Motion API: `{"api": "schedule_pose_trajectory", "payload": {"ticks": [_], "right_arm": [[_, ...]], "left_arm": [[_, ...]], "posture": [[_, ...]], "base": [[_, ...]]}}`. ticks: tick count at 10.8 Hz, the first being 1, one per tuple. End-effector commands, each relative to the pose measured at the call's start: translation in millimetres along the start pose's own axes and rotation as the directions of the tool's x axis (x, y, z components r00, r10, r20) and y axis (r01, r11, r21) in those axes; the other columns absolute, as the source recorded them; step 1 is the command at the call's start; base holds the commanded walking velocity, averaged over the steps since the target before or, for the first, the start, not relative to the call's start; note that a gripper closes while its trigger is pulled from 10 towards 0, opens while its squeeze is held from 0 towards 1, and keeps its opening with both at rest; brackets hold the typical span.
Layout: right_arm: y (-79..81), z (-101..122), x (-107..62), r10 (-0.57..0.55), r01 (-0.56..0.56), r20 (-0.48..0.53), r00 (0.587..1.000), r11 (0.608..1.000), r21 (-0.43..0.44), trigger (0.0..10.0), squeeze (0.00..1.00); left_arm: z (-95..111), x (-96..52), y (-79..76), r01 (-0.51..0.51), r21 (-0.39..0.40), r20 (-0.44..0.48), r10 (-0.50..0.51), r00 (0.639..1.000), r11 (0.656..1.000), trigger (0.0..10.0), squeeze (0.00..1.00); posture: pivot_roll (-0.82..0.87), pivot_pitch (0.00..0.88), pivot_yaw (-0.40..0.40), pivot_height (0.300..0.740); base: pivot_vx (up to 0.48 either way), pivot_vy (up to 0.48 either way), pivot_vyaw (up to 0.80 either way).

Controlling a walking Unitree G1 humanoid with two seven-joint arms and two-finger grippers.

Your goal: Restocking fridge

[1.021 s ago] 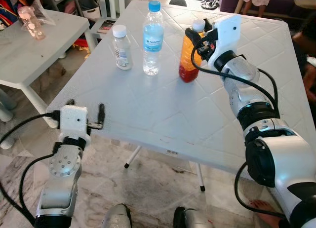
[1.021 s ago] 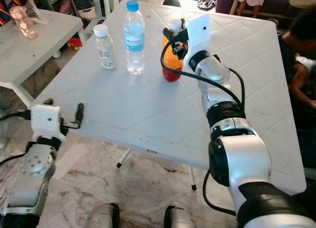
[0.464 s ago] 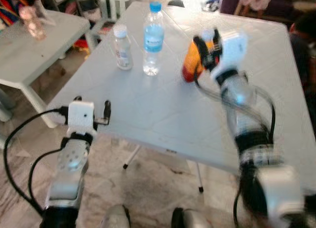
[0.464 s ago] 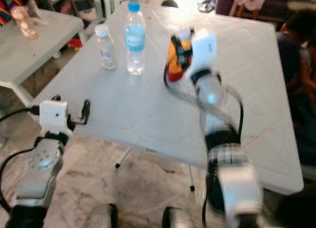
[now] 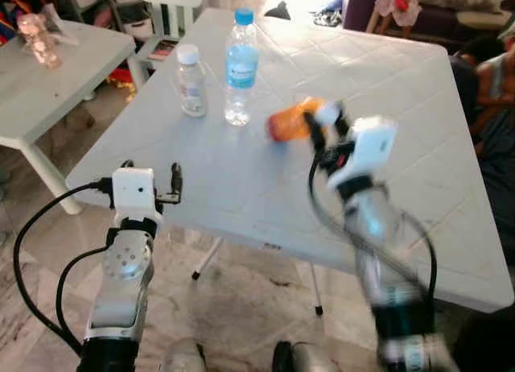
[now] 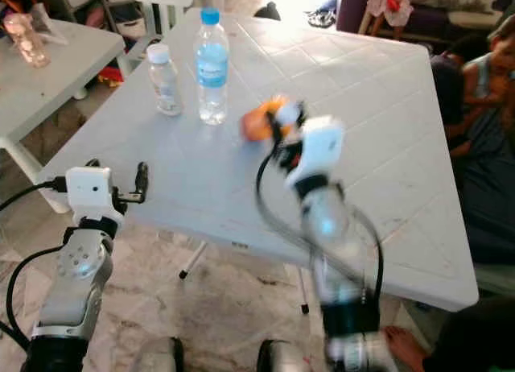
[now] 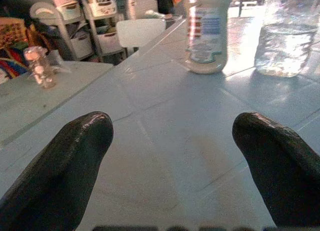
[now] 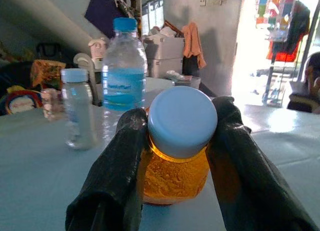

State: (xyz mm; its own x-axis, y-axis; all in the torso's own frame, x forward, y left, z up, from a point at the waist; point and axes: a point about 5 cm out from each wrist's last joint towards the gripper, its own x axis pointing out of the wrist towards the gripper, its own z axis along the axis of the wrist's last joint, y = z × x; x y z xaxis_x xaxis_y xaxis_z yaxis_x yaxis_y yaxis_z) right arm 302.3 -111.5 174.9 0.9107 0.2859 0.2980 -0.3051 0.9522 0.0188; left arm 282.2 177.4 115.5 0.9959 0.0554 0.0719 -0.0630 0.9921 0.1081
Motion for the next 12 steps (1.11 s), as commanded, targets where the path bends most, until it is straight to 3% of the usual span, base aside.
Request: {"api": "schedule_pose_trajectory", "payload": {"ticks": [1, 7, 8, 10, 12], "right_arm": [[0.2, -1.1, -3.8, -0.003, 0.003, -0.033, 0.999, 1.000, 0.024, 10.0, 0.00], [-6.3, 13.7, 5.3, -0.036, 0.036, -0.045, 0.998, 0.999, -0.003, 10.0, 0.00], [-9.6, 13.3, 7.1, -0.085, 0.085, -0.047, 0.995, 0.996, -0.008, 10.0, 0.00], [-15.1, 7.2, 5.2, -0.083, 0.087, -0.080, 0.993, 0.995, 0.055, 10.0, 0.00], [-19.5, 7.0, 7.2, -0.073, 0.068, -0.055, 0.996, 0.994, -0.090, 10.0, 0.00]], "left_arm": [[-5.6, -1.8, 0.5, -0.003, -0.007, -0.024, 0.003, 1.000, 1.000, 10.0, 0.00], [-2.2, 10.5, -8.8, 0.018, -0.024, -0.004, -0.018, 1.000, 1.000, 10.0, 0.00], [-0.1, 12.4, -11.1, 0.029, -0.025, 0.003, -0.029, 1.000, 0.999, 10.0, 0.00], [-0.3, 12.1, -12.2, 0.032, -0.027, 0.004, -0.032, 0.999, 0.999, 10.0, 0.00], [-0.9, 11.7, -14.4, 0.043, -0.024, 0.002, -0.043, 0.999, 0.999, 10.0, 0.00]], "posture": [[0.15, 0.065, -0.068, 0.740], [0.12, 0.055, -0.068, 0.740], [0.12, 0.066, -0.064, 0.740], [0.12, 0.072, -0.064, 0.740], [0.12, 0.079, -0.054, 0.740]], "base": [[0.000, 0.000, 0.00], [0.000, 0.447, 0.00], [0.000, 0.480, 0.00], [0.000, 0.480, 0.00], [0.000, 0.480, 0.00]]}}
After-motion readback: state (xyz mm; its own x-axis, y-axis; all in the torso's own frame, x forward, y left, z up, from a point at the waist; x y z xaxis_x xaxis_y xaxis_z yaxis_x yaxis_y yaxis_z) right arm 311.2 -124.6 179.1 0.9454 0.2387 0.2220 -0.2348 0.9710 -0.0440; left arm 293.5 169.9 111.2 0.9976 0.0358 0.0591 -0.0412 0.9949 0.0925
